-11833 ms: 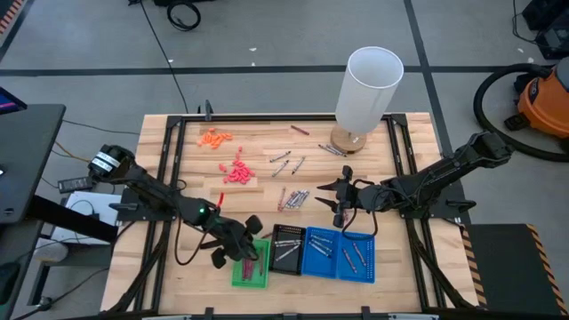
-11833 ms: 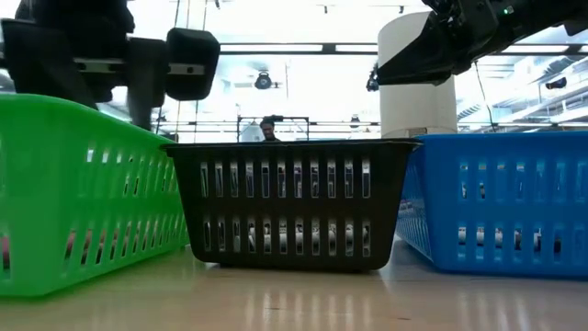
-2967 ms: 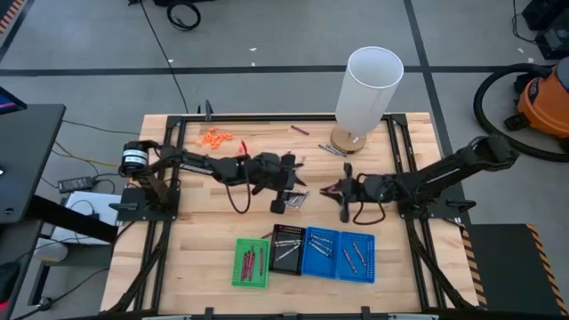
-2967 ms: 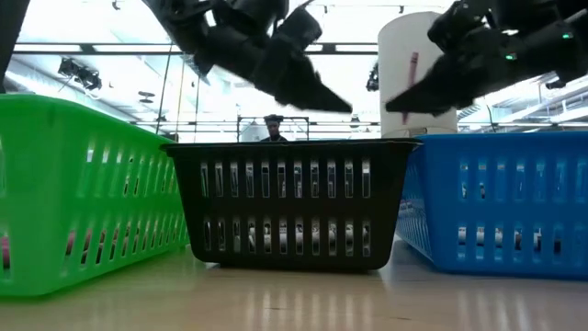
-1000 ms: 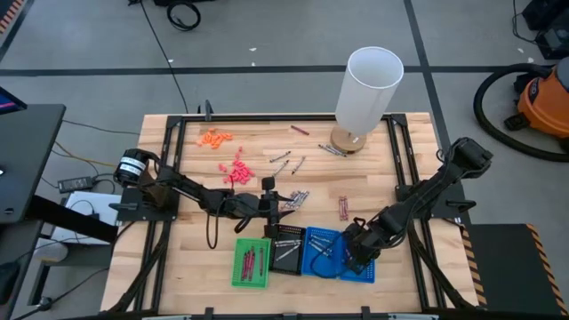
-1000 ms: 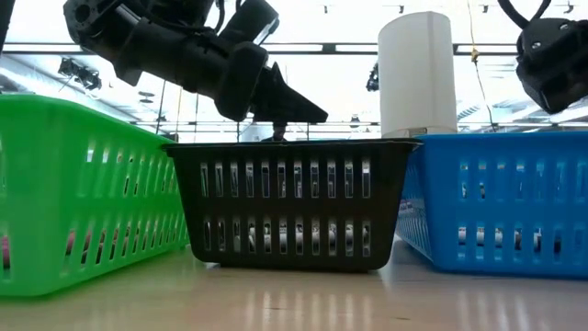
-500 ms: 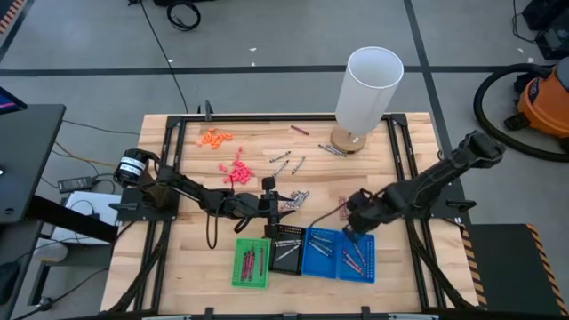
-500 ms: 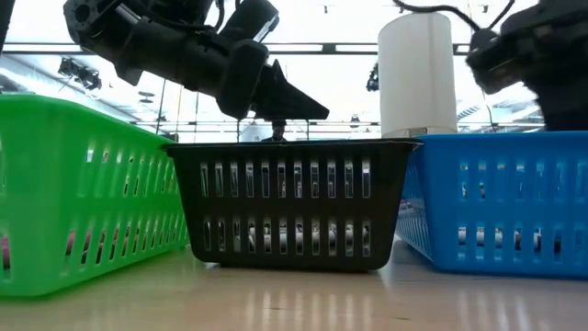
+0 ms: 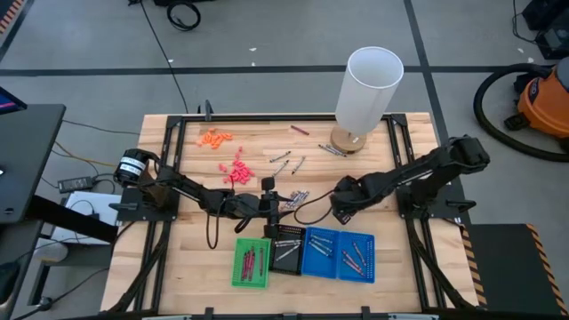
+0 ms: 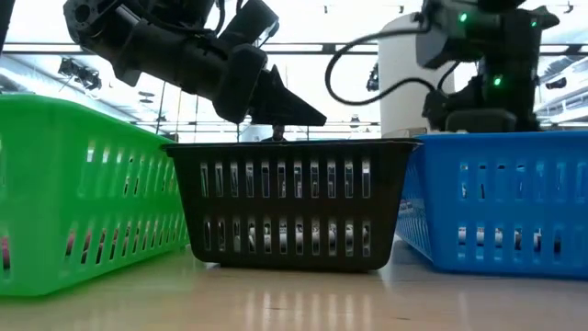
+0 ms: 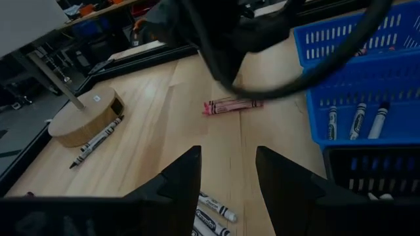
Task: Sort crayons
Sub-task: Put the pink crayon into the right blue bin
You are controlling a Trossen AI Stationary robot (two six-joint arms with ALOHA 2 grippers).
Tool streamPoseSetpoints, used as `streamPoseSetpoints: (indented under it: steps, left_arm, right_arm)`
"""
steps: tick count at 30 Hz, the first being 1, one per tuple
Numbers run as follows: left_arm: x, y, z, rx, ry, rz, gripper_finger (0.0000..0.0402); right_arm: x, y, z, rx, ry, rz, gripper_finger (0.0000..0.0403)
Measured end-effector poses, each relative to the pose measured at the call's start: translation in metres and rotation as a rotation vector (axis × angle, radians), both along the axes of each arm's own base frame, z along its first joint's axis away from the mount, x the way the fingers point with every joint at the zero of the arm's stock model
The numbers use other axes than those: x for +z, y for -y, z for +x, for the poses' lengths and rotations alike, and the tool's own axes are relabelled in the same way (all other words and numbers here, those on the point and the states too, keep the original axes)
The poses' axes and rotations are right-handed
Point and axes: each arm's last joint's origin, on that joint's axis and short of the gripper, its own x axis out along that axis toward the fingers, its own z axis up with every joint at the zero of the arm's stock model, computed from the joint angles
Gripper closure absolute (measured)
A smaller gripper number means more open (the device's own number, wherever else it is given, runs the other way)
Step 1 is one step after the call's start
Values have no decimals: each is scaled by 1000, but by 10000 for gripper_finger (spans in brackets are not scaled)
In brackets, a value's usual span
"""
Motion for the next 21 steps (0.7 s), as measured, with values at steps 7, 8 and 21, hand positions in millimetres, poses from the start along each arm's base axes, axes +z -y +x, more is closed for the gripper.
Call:
streamPoseSetpoints:
  steps: [7,8,21]
  left_arm:
    - [0,0,0,0,-5,2,244]
    - [-1,0,0,0,-6,2,244]
    - [-10,-7,-5,162,-126,170,244]
  right_arm:
    - [-8,8,3,-15,-24,-16,250]
    - [-9,8,3,-19,-17,-15,250]
    - [-26,14,-2,-80,38,-29,250]
